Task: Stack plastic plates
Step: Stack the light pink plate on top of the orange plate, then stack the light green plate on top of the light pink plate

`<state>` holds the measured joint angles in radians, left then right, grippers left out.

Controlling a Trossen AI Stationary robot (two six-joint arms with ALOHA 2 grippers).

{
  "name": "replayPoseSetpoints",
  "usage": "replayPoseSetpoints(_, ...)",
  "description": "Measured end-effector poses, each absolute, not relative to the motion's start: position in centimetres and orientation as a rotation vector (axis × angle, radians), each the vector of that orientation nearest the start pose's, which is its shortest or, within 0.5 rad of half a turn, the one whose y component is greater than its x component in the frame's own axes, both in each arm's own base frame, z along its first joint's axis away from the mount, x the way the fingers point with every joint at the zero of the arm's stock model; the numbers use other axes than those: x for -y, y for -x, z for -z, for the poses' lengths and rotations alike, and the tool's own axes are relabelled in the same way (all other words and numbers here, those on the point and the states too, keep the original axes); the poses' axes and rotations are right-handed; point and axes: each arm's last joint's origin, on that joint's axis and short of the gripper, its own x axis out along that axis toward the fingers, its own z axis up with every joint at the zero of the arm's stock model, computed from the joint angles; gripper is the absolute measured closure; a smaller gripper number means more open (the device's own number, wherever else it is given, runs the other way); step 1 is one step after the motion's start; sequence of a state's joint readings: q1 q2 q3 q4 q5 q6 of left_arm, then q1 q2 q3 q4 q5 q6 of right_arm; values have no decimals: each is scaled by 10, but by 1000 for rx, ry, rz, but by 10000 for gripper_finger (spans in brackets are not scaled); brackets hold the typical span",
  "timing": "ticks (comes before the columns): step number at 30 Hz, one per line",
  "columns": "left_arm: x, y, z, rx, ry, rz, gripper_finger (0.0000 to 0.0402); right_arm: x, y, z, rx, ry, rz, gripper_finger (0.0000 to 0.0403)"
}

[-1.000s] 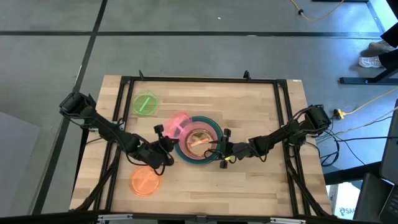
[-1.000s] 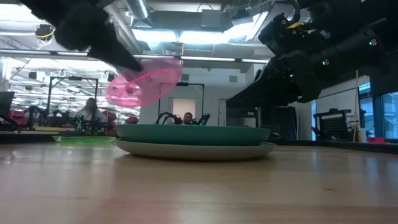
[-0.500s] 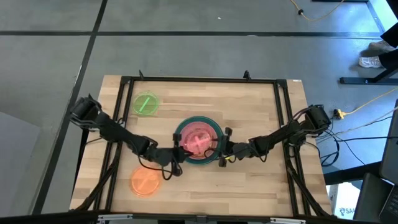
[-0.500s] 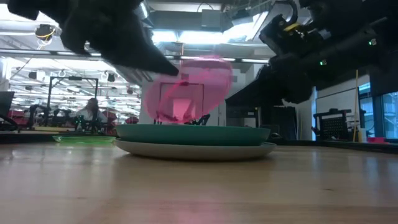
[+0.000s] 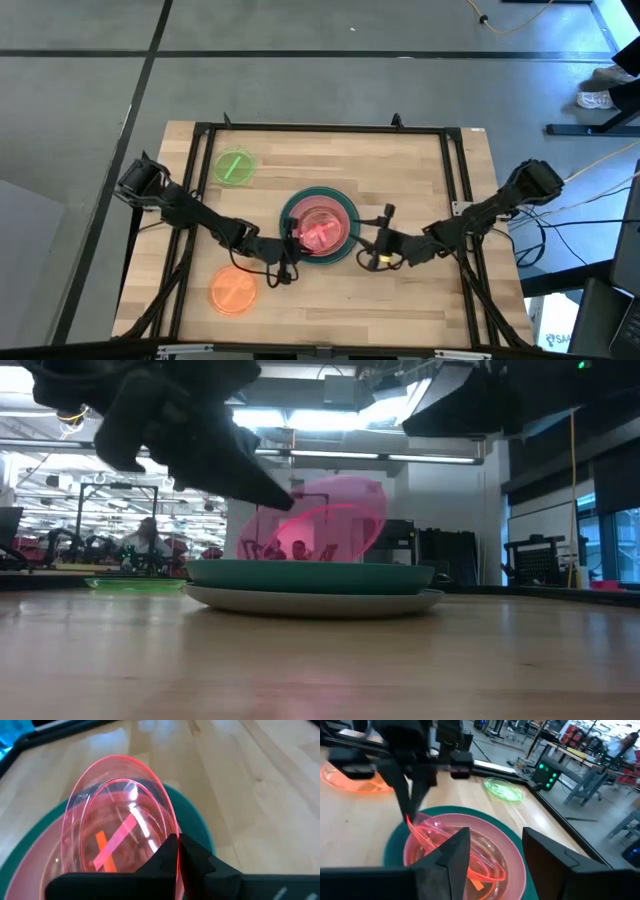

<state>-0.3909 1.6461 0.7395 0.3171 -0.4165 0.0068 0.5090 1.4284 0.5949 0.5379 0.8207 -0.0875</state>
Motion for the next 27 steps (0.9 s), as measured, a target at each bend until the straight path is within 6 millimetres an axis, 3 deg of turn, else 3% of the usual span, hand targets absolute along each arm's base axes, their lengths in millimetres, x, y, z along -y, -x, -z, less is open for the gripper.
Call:
replayPoseSetpoints(12,101,-300,-148,-587,-247,-70,390,-118,-249,-197,-265,281,272,226)
replayPoseSetpoints(22,104,-298,-147,-602,-241,-82,304,-118,-249,-197,-265,279,271,226)
replayPoseSetpoints(27,110,-288,-158,-618,-260,-54,275,-118,-249,-196,-270,283,270,226)
